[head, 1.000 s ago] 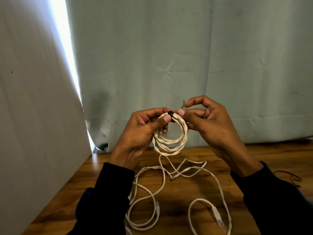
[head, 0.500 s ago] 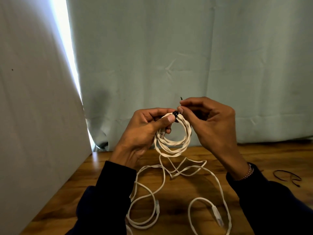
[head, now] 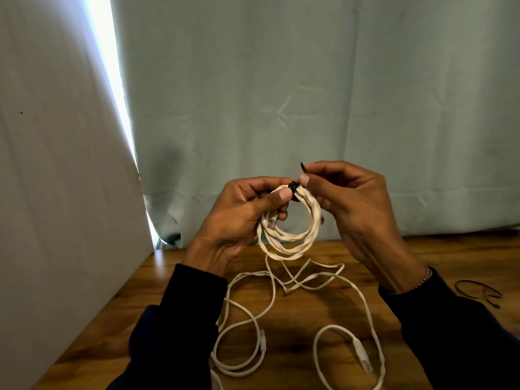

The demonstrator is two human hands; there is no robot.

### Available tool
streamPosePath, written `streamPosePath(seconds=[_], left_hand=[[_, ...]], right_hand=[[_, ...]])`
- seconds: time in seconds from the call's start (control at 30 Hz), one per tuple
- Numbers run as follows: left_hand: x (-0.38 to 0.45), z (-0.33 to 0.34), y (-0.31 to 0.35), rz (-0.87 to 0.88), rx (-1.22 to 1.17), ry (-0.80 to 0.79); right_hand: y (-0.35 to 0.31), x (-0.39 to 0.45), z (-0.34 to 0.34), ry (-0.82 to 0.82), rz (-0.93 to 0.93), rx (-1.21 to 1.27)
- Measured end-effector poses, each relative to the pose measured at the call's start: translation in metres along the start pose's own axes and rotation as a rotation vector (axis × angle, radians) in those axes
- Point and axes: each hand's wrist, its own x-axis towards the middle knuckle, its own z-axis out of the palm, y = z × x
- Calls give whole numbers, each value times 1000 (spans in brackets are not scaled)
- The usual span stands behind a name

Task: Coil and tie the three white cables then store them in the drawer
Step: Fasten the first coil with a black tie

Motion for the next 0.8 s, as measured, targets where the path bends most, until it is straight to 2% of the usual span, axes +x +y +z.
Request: streamPosePath(seconds=[0.07,0.17,0.27,0.43,0.8], left_hand=[[0,-2,-1,-3,10,0],[1,-4,0,3,7,5],[0,-4,2,4,-2,16],[1,0,1,10,52,73],[1,2,0,27,119,115]], right_hand=[[0,1,-3,-15,-134,-189],[-3,3,-10,-86,-486,-611],[0,6,-14,-172,-684,-830],[6,5,-13,-192,-744,-1013],[7,4,-9,-164,-704,-1044]])
